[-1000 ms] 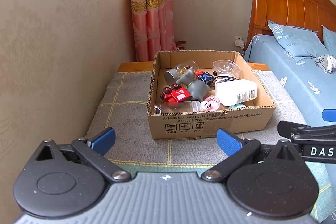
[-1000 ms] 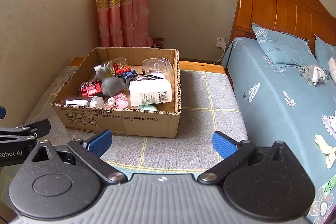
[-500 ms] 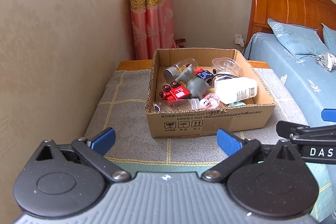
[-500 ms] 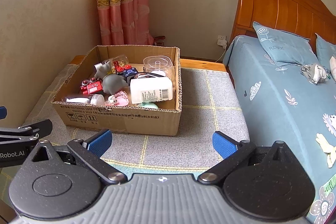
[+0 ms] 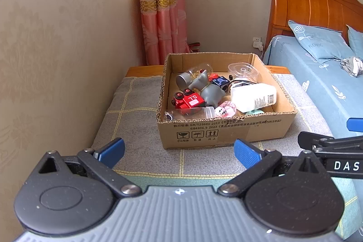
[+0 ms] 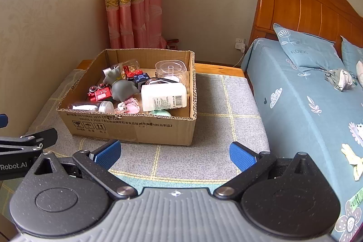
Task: Organize rigid objects
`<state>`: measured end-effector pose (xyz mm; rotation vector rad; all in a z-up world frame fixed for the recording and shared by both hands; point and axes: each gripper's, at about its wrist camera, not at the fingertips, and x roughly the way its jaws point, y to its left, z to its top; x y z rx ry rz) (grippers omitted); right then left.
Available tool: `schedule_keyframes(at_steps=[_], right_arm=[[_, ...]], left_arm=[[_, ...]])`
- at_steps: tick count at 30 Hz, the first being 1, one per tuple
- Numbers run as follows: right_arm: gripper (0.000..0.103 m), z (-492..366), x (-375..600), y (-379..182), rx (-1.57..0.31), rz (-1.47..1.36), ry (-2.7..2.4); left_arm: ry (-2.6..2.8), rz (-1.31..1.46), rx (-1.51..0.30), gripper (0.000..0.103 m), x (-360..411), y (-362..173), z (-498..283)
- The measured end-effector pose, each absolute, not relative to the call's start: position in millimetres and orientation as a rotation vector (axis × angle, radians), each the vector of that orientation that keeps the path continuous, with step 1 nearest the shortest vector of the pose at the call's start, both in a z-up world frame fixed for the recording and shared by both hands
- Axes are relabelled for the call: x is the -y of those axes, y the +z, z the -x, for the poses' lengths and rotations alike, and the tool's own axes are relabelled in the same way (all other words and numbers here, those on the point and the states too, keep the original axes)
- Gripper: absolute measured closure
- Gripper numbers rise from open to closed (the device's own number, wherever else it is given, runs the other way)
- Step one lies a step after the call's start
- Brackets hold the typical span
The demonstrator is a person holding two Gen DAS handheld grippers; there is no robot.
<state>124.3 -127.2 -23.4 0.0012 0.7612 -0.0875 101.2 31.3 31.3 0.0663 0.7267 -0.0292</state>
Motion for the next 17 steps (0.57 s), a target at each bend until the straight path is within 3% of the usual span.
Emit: schedule_keyframes(at_steps=[17], right_arm=[[0.000,-123.7,128.6,-24.5,-0.758,0.022,-0.089]], left_arm=[[-0.036,-0.074,-0.724,0.001,-28.2,30.1,-103.8]])
